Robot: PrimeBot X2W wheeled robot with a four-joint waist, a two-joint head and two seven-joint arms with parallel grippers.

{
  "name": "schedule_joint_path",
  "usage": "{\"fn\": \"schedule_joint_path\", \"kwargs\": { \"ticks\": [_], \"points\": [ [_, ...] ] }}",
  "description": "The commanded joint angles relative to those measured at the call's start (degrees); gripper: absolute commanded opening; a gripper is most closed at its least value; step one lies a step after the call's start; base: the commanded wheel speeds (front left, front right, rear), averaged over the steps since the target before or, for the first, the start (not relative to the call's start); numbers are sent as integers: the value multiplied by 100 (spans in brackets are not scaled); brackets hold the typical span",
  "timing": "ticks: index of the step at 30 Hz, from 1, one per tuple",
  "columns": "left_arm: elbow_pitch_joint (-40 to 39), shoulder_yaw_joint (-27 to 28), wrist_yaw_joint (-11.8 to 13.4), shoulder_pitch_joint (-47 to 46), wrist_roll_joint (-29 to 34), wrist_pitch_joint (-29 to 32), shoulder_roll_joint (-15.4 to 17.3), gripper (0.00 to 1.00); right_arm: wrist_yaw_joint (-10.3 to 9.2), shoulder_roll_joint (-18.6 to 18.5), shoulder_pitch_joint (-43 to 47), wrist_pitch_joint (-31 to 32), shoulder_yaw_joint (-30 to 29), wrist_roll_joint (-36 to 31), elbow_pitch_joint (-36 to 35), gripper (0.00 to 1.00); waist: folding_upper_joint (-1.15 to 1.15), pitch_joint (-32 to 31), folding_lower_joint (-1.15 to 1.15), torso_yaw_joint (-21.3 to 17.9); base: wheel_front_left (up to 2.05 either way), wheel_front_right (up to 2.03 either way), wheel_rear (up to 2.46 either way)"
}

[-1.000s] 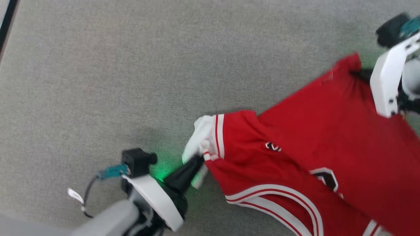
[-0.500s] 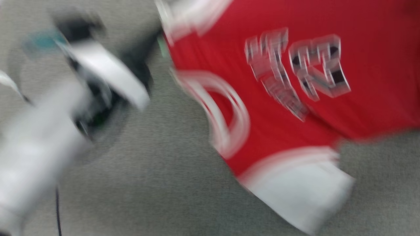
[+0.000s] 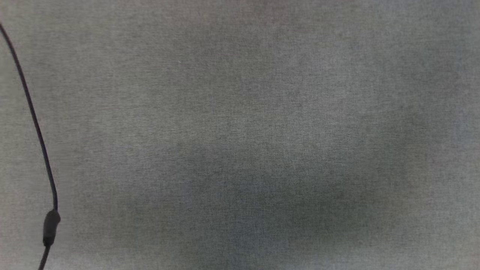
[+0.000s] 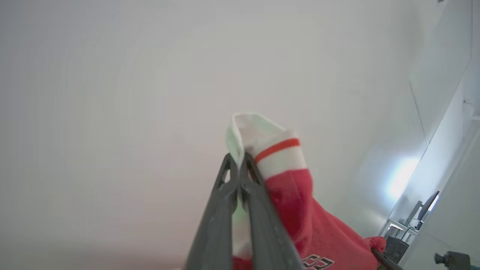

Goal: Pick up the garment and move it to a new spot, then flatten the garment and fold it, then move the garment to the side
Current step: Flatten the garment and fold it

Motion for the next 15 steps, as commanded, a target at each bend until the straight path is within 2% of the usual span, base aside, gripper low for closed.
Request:
{"fn": "schedule_joint_path", "kwargs": {
  "ticks": [1, 5, 8, 9, 15],
  "points": [
    [21, 40, 23, 85, -99, 14, 45, 0, -45, 17, 9, -49, 70, -52, 117, 0, 0, 60, 0, 3, 0, 0, 0],
    [-201, -57, 21, 774, -418, 67, -57, 0, -40, 75, 472, -72, 299, 73, 215, 0, 0, 107, 0, 60, 0, 0, 0],
    [-670, -235, 19, 1535, -609, 104, -110, 0, -39, 10, 967, -51, 519, 233, 20, 0, 0, 117, 0, 121, 0, 0, 0],
    [-670, -235, 19, 1535, -609, 104, -110, 0, -39, 10, 967, -51, 519, 233, 20, 0, 0, 117, 0, 121, 0, 0, 0],
    [-2040, -594, 19, 3436, -746, -87, 62, 0, -27, -455, 2484, 85, 1044, 840, -914, 0, 0, 24, 0, 212, 0, 0, 0]
  ]
}}
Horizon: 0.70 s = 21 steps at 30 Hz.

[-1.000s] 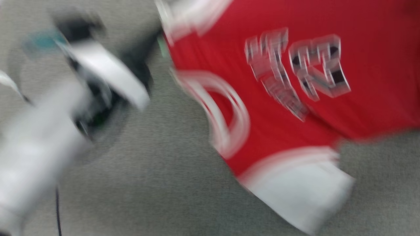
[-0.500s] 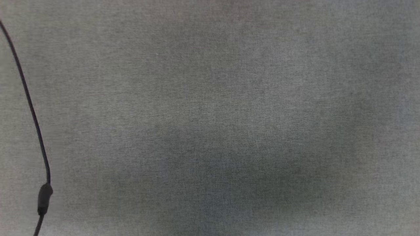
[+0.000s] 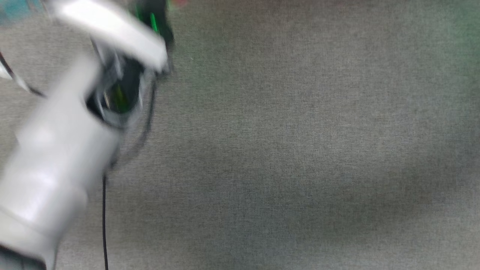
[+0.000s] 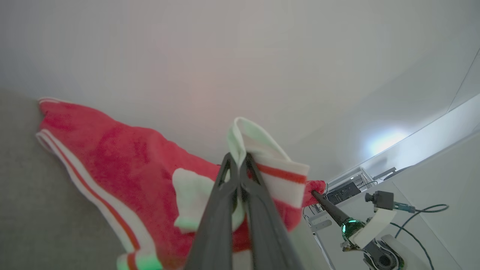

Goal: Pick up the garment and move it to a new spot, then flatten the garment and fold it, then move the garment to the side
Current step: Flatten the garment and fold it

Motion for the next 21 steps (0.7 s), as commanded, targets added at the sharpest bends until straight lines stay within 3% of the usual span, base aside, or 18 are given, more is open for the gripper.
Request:
{"fn": "schedule_joint_path", "kwargs": {
  "ticks": [1, 6, 11, 21],
  "points": [
    [-67, 21, 15, 98, -18, -46, 42, 0, -3, -79, 126, 3, 7, 79, -83, 0, 0, -53, 0, 22, 0, 0, 0],
    [-666, -294, 14, 1391, 200, -161, 295, 0, -3, -685, 1640, 126, 245, 715, -1114, 0, 0, -350, 0, 35, 0, 0, 0],
    [-1203, -257, 14, 2359, 395, -196, 535, 0, -3, -1136, 2917, 164, 248, 1076, -1882, 0, 0, -656, 0, -8, 0, 0, 0],
    [-1921, -178, 14, 4131, 1311, -200, 869, 0, -3, -1423, 5027, 151, -94, 1148, -2822, 0, 0, -1197, 0, -89, 0, 0, 0]
  ]
}}
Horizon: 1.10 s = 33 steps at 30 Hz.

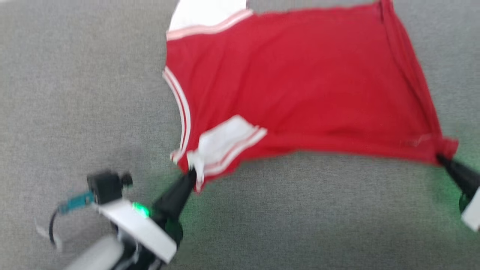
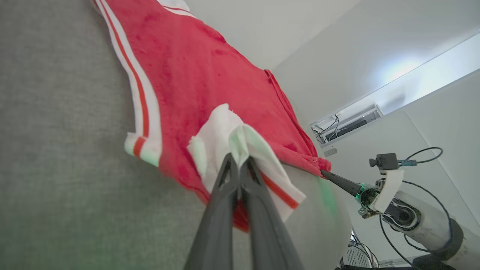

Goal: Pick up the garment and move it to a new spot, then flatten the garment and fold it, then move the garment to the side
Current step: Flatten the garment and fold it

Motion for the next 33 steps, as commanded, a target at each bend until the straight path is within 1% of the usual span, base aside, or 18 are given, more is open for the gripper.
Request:
{"fn": "schedule_joint_path", "kwargs": {
  "ticks": [1, 6, 7, 8, 10, 13, 15, 16, 21, 24, 29, 33],
  "points": [
    [-162, 68, 13, 350, 114, -25, 36, 0, -3, -21, 381, -16, -130, -2, -139, 0, 0, -137, 0, -41, 0, 0, 0],
    [-640, 452, 13, 1290, 324, -26, 138, 0, -3, -41, 1297, 55, -614, -129, -587, 0, 0, -245, 0, -113, 0, 0, 0],
    [-880, 592, 14, 1615, 413, -26, 134, 0, -3, -14, 1593, 112, -882, -207, -794, 0, 0, -257, 0, -127, 0, 0, 0],
    [-972, 656, 13, 1726, 463, -26, 146, 0, -3, 1, 1729, 144, -1033, -262, -894, 0, 0, -252, 0, -126, 0, 0, 0],
    [-1114, 739, 13, 1787, 555, -26, 139, 0, -3, 61, 1934, 190, -1405, -353, -1093, 0, 0, -232, 0, -95, 0, 0, 0],
    [-1064, 809, 13, 1515, 709, -26, 92, 0, -3, 225, 2075, 385, -1862, -576, -1353, 0, 0, -225, 0, -39, 0, 0, 0],
    [-1040, 775, 13, 1226, 749, -26, 45, 0, -3, 355, 2002, 570, -2142, -744, -1499, 0, 0, -224, 0, -6, 0, 0, 0],
    [-1040, 775, 13, 1226, 749, -26, 45, 0, -3, 355, 2002, 570, -2142, -744, -1499, 0, 0, -224, 0, -6, 0, 0, 0],
    [-900, 617, 13, 393, 710, -27, 93, 0, -2, 749, 1496, 1130, -2589, -1230, -1816, 0, 0, -185, 0, 0, 0, 0, 0],
    [-782, 650, 13, 40, 673, -27, 35, 0, -2, 983, 1141, 1435, -2791, -1461, -1880, 0, 0, -163, 0, -5, 0, 0, 0],
    [-548, 851, 13, -315, 690, -27, -180, 0, -2, 1280, 684, 1713, -3110, -1689, -1660, 0, 0, 7, 0, 16, 0, 0, 0],
    [-238, 802, 13, -374, 609, -26, -326, 0, -2, 1521, 396, 1779, -3142, -1734, -1397, 0, 0, 170, 0, 11, 0, 0, 0]
  ]
}}
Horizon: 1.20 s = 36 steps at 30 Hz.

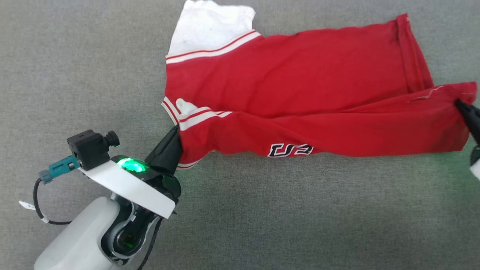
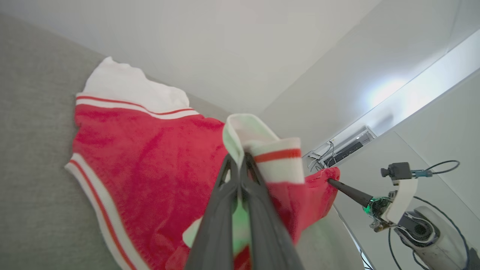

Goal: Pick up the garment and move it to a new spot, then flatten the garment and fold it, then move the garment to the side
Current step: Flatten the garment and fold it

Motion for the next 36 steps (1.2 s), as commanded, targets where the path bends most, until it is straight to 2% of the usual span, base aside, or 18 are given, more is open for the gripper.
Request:
{"fn": "schedule_joint_path", "kwargs": {
  "ticks": [1, 9, 14, 18, 21, 24, 25, 26, 28, 30, 31, 32, 33, 34, 35, 36],
  "points": [
    [117, 30, 13, -92, -13, -26, -32, 0, -1, 66, -106, 2, 26, -20, 78, 0, 0, 86, 0, -2, 0, 0, 0],
    [988, 109, 13, -298, 71, -25, -486, 0, -1, 262, -364, -252, 204, -117, 742, 0, 0, 342, 0, 80, 0, 0, 0],
    [1732, -343, 15, -482, 250, -14, -439, 0, -1, 292, -425, -431, 401, -124, 1016, 0, 0, 369, 0, 61, 0, 0, 0],
    [2199, -472, 16, -645, 215, -13, -424, 0, -1, 320, -498, -604, 502, -169, 1216, 0, 0, 339, 0, 22, 0, 0, 0],
    [2365, -471, 18, -772, 243, -14, -394, 16, -1, 359, -583, -788, 521, -150, 1323, 0, 0, 293, 0, 5, 0, 0, 0],
    [2414, -484, 19, -857, 201, -14, -378, 12, -1, 409, -616, -946, 553, -105, 1429, 0, 0, 234, 0, -7, 0, 0, 0],
    [2473, -545, 19, -887, 205, -14, -347, 3, -1, 424, -635, -965, 585, -93, 1478, 0, 0, 213, 0, -14, 0, 0, 0],
    [2572, -603, 18, -925, 200, -14, -325, 0, -1, 438, -654, -993, 610, -77, 1539, 0, 0, 189, 0, -16, 0, 0, 0],
    [2682, -676, 19, -965, 189, -13, -316, 1, -1, 458, -672, -1022, 645, -78, 1603, 0, 0, 159, 0, -20, 0, 0, 0],
    [2876, -823, 19, -975, 73, 48, -320, 11, -1, 488, -704, -1029, 726, -72, 1719, 0, 0, 111, 0, -31, 0, 0, 0],
    [2979, -891, 20, -1000, 9, 90, -312, 24, -1, 504, -721, -1050, 763, -65, 1770, 0, 0, 92, 0, -37, 0, 0, 0],
    [3066, -953, 20, -1023, -30, 137, -313, 40, -1, 502, -721, -1067, 825, -82, 1822, 5, 0, 64, 0, -41, 0, 0, 0],
    [3131, -1030, 20, -1043, -42, 163, -299, 94, -1, 504, -734, -1092, 880, -113, 1884, 35, 0, 37, 0, -46, 0, 0, 0],
    [3209, -1088, 20, -1083, -78, 191, -273, 100, -1, 520, -761, -1097, 915, -124, 1948, 49, 0, 11, 0, -52, 0, 0, 0],
    [3289, -1152, 20, -1123, -83, 214, -239, 100, -1, 539, -789, -1157, 943, -122, 1969, 100, 0, -12, 0, -55, 0, 0, 0],
    [3341, -1222, 20, -1168, -62, 213, -222, 100, -1, 553, -807, -1191, 977, -119, 2004, 100, 0, -41, 0, -55, 0, 0, 0]
  ]
}}
